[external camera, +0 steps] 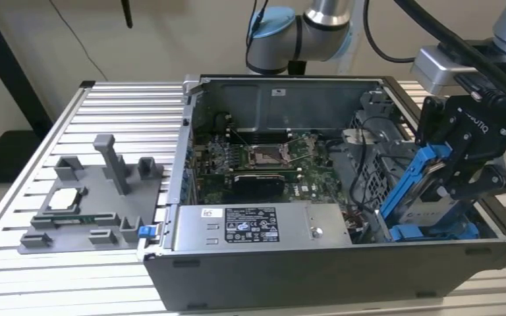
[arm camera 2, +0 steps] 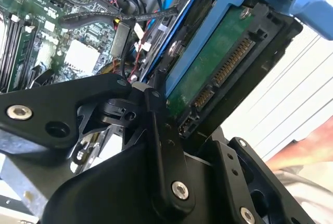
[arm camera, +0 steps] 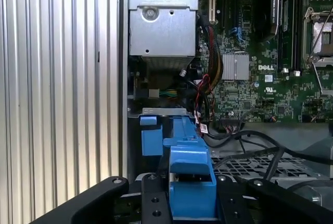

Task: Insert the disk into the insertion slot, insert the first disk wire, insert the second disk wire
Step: 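Insert the disk into the insertion slot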

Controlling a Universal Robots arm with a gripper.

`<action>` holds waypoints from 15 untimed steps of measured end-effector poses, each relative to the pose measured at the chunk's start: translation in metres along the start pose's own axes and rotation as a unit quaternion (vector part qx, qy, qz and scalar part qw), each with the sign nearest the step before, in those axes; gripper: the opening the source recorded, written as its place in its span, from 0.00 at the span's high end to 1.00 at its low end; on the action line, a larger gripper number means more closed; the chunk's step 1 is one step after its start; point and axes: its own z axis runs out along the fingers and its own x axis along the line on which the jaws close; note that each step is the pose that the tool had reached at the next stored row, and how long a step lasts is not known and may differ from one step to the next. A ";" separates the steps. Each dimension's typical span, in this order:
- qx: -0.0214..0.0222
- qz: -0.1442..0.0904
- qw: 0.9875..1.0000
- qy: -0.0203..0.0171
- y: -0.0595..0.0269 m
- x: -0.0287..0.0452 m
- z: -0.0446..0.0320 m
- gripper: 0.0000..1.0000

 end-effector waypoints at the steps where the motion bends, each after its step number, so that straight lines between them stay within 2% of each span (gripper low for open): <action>1: 0.000 0.000 1.000 0.000 -0.0001 -0.0001 0.0002 1.00; 2: 0.000 0.000 1.000 0.000 -0.0001 -0.0001 0.0001 0.00; 8: 0.000 0.000 1.000 0.000 0.0001 0.0000 -0.0021 0.00; 15: 0.000 0.000 1.000 0.000 0.0007 -0.0004 -0.0163 0.00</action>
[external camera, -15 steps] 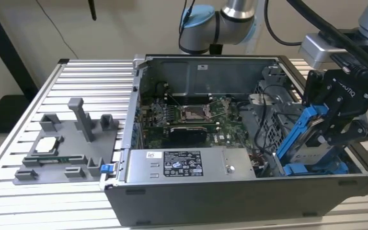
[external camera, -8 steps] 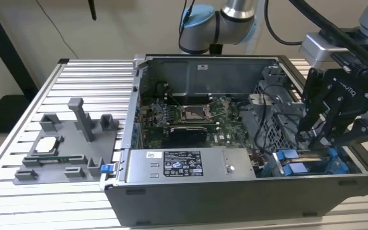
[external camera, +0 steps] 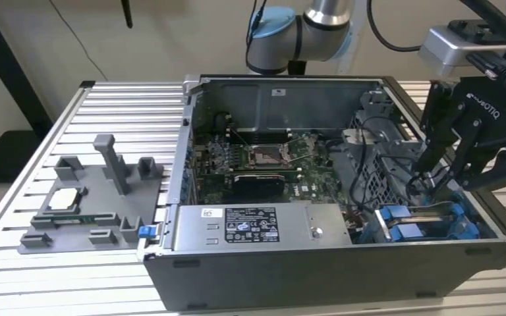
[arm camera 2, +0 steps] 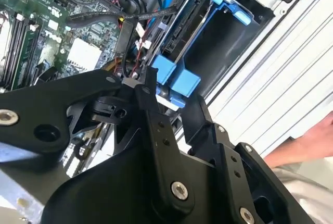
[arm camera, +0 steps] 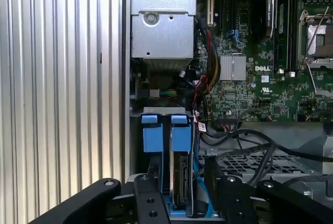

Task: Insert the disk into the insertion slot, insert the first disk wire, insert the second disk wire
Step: 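Insert the disk into the insertion slot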

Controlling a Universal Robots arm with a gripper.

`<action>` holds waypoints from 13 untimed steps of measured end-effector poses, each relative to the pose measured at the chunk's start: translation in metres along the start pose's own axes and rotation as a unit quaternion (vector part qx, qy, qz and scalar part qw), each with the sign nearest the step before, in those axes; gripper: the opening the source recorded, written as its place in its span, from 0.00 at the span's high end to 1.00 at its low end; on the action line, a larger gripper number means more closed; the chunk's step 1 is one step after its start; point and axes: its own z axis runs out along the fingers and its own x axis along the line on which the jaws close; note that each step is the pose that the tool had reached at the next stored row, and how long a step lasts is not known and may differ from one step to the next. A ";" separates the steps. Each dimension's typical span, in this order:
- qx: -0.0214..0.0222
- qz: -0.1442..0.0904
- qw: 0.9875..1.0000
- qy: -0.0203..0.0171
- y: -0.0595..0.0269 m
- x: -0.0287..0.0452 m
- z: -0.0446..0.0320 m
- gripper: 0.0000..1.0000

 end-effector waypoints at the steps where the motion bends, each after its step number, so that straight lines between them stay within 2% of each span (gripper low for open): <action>1: 0.000 0.000 1.000 0.000 0.0001 0.0000 -0.0016 0.00; 4: 0.000 0.000 1.000 -0.001 0.0006 -0.0008 -0.0039 0.00; 5: 0.000 0.000 1.000 -0.003 0.0006 -0.0016 -0.0039 0.00; 6: 0.001 0.000 1.000 -0.007 0.0007 -0.0022 -0.0039 0.00; 8: 0.003 -0.001 1.000 -0.019 0.0008 -0.0035 -0.0037 0.00; 10: 0.006 -0.001 1.000 -0.031 0.0008 -0.0051 -0.0036 0.00; 11: 0.008 -0.002 0.999 -0.033 0.0009 -0.0059 -0.0034 0.00; 13: 0.018 -0.004 0.999 -0.035 0.0009 -0.0077 -0.0030 0.00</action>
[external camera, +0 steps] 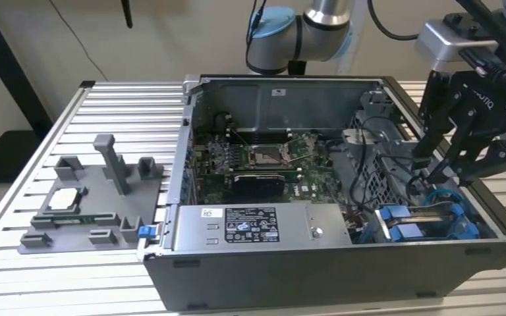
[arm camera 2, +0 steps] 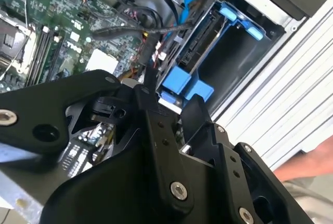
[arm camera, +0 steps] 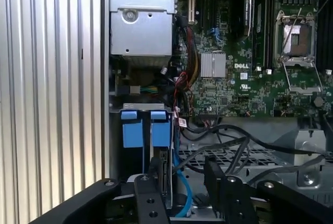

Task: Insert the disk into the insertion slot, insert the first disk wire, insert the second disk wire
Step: 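Insert the first disk wire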

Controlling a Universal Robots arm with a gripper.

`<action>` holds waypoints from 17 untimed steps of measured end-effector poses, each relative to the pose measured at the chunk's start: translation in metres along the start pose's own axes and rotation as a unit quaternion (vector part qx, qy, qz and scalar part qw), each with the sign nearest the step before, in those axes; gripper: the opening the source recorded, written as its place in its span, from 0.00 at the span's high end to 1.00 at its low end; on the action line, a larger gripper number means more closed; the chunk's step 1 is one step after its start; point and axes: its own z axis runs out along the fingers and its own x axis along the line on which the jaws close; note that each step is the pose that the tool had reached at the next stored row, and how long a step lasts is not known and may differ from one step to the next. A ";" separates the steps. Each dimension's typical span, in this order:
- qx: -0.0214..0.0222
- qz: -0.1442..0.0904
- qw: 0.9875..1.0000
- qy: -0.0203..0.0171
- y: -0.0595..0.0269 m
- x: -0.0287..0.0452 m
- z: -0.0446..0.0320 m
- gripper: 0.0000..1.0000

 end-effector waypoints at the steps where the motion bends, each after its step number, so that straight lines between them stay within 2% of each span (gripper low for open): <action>1: 0.004 -0.002 1.000 0.000 0.0000 -0.0010 0.0003 0.00; 3: 0.011 -0.005 1.000 -0.002 0.0001 -0.0030 0.0011 0.00; 7: 0.019 -0.009 1.000 -0.005 0.0011 -0.0083 0.0039 0.00; 12: 0.032 -0.013 0.999 -0.006 0.0026 -0.0152 0.0089 0.00; 17: 0.045 -0.017 0.999 -0.006 0.0051 -0.0184 0.0150 0.00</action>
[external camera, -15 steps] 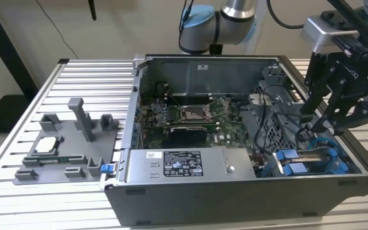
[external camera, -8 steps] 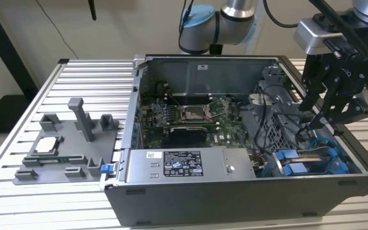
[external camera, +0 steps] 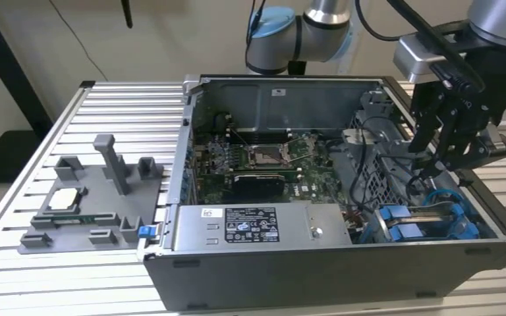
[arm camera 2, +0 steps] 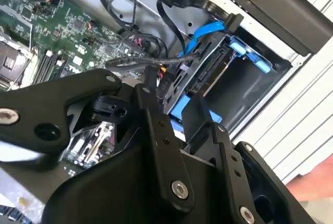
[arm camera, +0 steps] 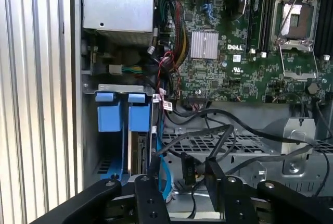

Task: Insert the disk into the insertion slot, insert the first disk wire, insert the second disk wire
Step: 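Insert the first disk wire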

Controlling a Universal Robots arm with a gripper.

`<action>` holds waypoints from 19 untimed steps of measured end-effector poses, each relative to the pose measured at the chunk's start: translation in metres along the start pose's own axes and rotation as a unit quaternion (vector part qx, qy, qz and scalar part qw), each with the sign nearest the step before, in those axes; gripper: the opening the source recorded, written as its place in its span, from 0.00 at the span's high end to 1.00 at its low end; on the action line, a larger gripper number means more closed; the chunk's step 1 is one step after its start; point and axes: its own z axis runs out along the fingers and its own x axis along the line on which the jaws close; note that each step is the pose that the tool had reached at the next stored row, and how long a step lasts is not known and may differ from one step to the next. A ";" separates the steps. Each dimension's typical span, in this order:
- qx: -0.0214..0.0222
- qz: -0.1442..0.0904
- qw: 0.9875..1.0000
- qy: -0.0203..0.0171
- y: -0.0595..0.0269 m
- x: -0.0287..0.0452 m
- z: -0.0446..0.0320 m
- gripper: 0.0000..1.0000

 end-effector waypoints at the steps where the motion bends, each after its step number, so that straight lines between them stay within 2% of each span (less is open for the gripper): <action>1: 0.002 -0.001 1.000 0.000 0.0007 -0.0003 0.0013 0.00; 3: 0.007 -0.003 1.000 0.000 0.0022 -0.0005 0.0039 0.00; 5: 0.010 -0.004 1.000 -0.001 0.0029 -0.0006 0.0047 0.00; 17: 0.010 -0.008 1.000 -0.001 0.0052 -0.0008 0.0029 0.00; 18: 0.010 -0.008 1.000 -0.001 0.0054 -0.0008 0.0029 1.00; 19: 0.010 -0.008 1.000 -0.001 0.0054 -0.0008 0.0029 1.00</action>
